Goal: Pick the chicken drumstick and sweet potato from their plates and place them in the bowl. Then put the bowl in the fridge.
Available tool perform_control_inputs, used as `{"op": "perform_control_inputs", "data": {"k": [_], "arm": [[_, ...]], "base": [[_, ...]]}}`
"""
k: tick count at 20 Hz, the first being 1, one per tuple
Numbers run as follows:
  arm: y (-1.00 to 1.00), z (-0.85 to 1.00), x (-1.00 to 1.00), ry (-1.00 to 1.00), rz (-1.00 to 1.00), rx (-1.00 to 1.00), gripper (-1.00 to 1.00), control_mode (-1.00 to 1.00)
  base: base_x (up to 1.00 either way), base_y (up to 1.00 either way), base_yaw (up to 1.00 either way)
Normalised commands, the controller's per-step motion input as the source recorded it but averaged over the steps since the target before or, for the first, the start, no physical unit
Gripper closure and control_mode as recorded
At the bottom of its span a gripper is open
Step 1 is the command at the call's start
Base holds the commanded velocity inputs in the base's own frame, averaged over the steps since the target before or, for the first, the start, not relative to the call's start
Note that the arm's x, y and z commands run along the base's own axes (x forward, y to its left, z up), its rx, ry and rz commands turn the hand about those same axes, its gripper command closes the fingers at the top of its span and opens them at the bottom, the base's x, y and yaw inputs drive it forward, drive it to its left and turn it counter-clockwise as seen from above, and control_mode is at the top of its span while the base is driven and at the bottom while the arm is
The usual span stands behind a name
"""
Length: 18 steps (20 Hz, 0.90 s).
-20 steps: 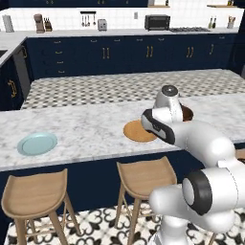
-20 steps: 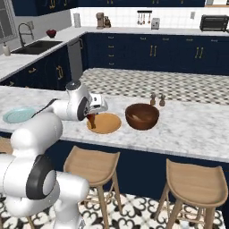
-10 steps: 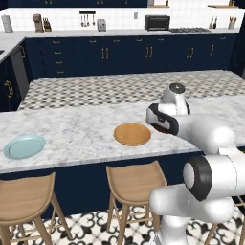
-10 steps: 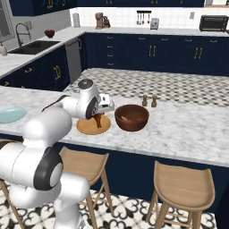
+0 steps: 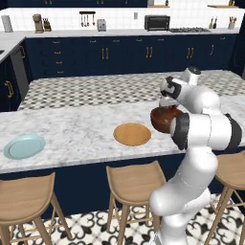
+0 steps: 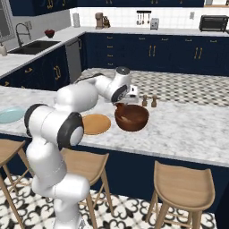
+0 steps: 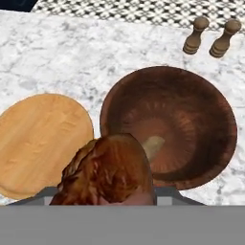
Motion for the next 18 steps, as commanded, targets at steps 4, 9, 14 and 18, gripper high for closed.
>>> {"op": "perform_control_inputs", "data": {"k": [4,9,14,18], "arm": [[-0.2,-0.73,1.0,0.1,0.0,-0.02,1.0,-1.0],[-0.14,-0.76,0.95,0.06,0.0,-0.05,-1.0,-1.0],[-0.04,-0.13,0.15,-0.01,0.0,-0.01,-1.0,-1.0],[0.03,0.0,0.0,-0.01,-0.06,0.0,-1.0,-1.0]], "base": [[0.0,0.0,0.0],[0.0,0.0,0.0],[0.0,0.0,0.0],[0.0,0.0,0.0]]}}
